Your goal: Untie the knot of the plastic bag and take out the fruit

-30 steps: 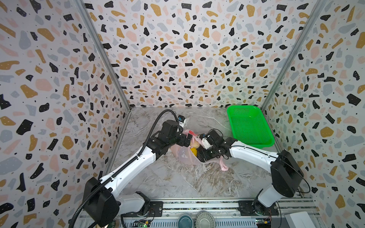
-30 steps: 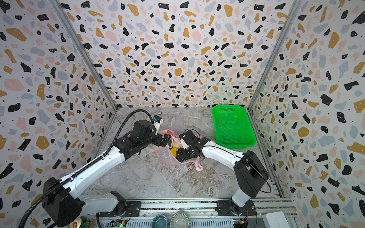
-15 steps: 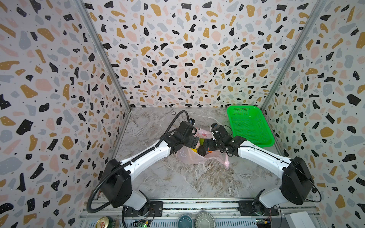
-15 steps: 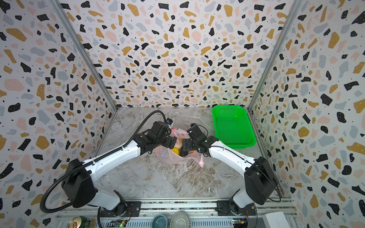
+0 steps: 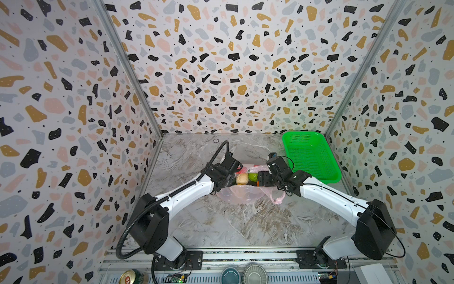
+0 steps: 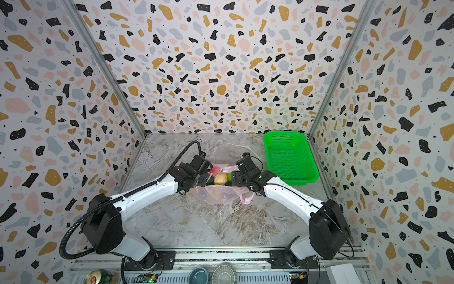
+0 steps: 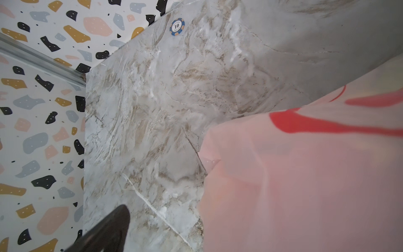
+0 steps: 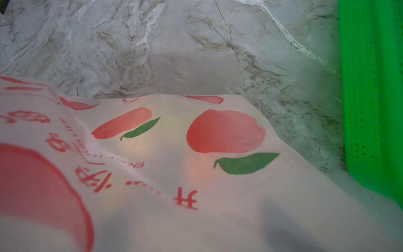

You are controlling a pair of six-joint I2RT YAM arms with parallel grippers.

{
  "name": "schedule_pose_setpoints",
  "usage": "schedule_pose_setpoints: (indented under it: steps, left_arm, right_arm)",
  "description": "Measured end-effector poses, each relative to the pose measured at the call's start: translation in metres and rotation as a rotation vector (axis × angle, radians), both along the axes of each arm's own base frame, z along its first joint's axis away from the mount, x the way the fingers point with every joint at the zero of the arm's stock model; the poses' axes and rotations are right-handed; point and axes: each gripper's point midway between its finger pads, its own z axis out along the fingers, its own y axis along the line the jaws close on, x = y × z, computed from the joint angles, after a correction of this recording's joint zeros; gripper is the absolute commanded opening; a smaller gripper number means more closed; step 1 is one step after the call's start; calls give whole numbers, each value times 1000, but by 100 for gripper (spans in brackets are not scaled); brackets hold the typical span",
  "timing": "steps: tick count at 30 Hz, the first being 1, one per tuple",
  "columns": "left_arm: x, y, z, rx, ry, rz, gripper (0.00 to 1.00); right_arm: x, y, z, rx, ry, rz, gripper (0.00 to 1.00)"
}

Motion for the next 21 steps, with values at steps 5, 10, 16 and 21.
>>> schedule_pose_setpoints:
  steps: [5,10,16,21]
  left_arm:
    - [-12,13,12,-5,-10,13,79]
    - [-19,16,24,-45,-24,11,38]
    - [-22,-3,30,-151,-12,-66,19]
    - [-23,-21,32,-238,1,-127,0]
  right_arm:
    - [3,-11,-5,-22,4,-23,91]
    - [4,-12,-5,-27,1,-15,91]
    - [3,-9,-5,-25,5,5,91]
    - [1,3,-3,-25,9,58,92]
